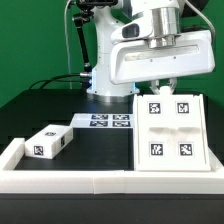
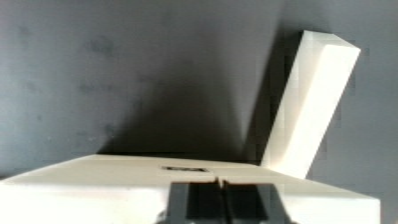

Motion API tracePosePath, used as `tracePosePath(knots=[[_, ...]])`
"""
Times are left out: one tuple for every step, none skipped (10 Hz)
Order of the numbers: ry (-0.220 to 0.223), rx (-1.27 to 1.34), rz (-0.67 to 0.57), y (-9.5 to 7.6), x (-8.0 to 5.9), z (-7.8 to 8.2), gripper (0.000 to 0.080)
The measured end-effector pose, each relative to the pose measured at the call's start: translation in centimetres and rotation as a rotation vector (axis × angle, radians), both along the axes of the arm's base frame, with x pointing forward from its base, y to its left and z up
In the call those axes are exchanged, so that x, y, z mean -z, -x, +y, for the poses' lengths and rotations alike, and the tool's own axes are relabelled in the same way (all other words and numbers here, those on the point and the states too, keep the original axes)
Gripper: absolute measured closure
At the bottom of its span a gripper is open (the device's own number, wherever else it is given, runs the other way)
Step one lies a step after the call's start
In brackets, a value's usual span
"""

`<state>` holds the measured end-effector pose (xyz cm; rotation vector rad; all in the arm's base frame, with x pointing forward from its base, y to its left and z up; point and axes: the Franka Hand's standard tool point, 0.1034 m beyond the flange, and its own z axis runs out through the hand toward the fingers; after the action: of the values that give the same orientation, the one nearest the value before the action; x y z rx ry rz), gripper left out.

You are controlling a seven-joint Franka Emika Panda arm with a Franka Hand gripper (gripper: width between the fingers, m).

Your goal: Assemble cabinet

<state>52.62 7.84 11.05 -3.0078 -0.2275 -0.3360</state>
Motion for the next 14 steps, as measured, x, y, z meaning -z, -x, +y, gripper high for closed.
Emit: tracePosePath(knots=[[0.0, 0.0, 0.0, 0.0, 0.0, 0.0, 0.0797], [0.0, 0.0, 0.0, 0.0, 0.0, 0.0, 0.0797], [0.0, 0.0, 0.001, 0.0, 0.0, 0.0, 0.0797], [-0.001, -0.002, 0.027, 0.0, -0.7, 0.2, 0.0797], [-0.001, -0.006, 0.032, -0.6, -1.8, 0.2, 0.0797], [-0.002, -0.008, 0.036, -1.0, -2.3, 0.2, 0.0797], [-0.004, -0.01, 0.044, -1.5, -2.7, 0.3, 0.0797], [-0.007, -0.01, 0.041, -2.0, -3.2, 0.4, 0.0797], [-0.008, -0.011, 0.041, -2.3, -3.4, 0.4, 0.0797], [-0.01, -0.012, 0.043, -2.4, -3.2, 0.6, 0.0797], [-0.012, -0.015, 0.044, -2.7, -3.0, 0.8, 0.0797], [-0.013, -0.019, 0.041, -2.9, -3.1, 1.1, 0.0797], [-0.012, -0.02, 0.042, -2.8, -3.0, 1.1, 0.0797], [-0.012, -0.02, 0.042, -2.8, -3.0, 1.1, 0.0676]])
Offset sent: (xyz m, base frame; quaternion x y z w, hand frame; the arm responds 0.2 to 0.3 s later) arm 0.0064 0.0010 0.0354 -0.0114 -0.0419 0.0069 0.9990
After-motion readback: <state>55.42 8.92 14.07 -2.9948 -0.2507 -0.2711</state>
